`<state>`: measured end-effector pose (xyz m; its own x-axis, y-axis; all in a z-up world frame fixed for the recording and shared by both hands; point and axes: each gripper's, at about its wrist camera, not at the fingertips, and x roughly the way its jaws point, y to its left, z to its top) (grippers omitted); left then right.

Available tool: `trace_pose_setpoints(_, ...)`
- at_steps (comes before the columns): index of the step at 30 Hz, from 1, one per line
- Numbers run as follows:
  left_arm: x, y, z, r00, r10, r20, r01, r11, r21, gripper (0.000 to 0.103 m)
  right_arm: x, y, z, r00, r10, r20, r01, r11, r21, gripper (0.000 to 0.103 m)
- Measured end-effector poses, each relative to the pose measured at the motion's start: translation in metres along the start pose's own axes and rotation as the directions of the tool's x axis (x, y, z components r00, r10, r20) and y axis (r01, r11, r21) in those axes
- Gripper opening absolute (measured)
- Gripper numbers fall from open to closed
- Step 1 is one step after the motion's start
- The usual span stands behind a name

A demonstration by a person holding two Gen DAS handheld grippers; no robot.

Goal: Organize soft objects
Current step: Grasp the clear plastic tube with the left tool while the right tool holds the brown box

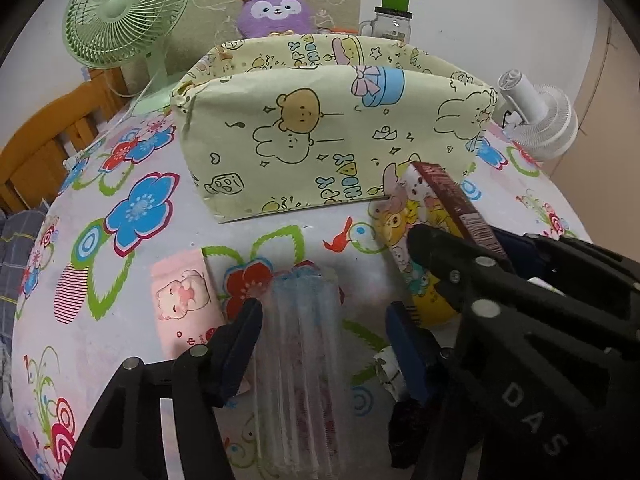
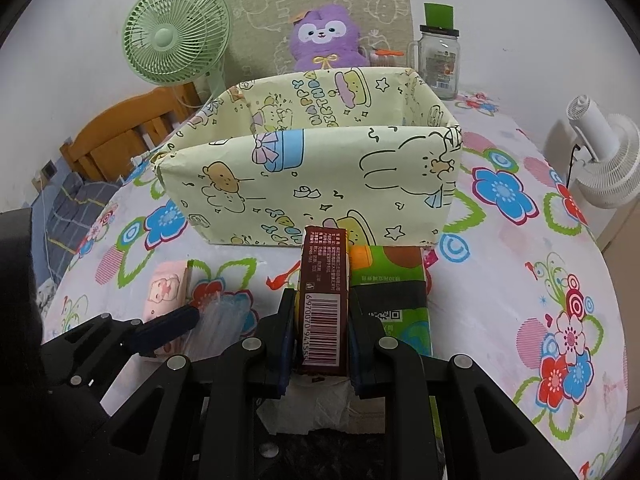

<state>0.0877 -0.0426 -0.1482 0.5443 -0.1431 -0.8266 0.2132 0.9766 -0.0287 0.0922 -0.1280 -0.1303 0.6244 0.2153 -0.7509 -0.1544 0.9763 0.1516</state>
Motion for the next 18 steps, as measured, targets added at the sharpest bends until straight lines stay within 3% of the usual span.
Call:
trace_pose_setpoints(8,0.004,0.007,-0.005,1.0,0.023,-0.018,-0.024,0.999,-0.028,0.067,0.0,-0.001,-0.002,1.0,0.001,0.0,-0.001,1.0,0.003,0.025)
trace_pose_setpoints(13,0.0,0.009,-0.004,1.0,0.014,-0.007,-0.014,0.999,-0.041,0.029,0.001,-0.001,-0.002,1.0,0.002,-0.004,-0.002,1.0,0.006,0.025)
trace_pose_setpoints(18,-0.001,0.012,-0.003,1.0,-0.006,-0.006,0.005,0.998,-0.062,0.024,-0.001,0.0,-0.002,1.0,0.0,0.001,0.0,1.0,0.008,0.025)
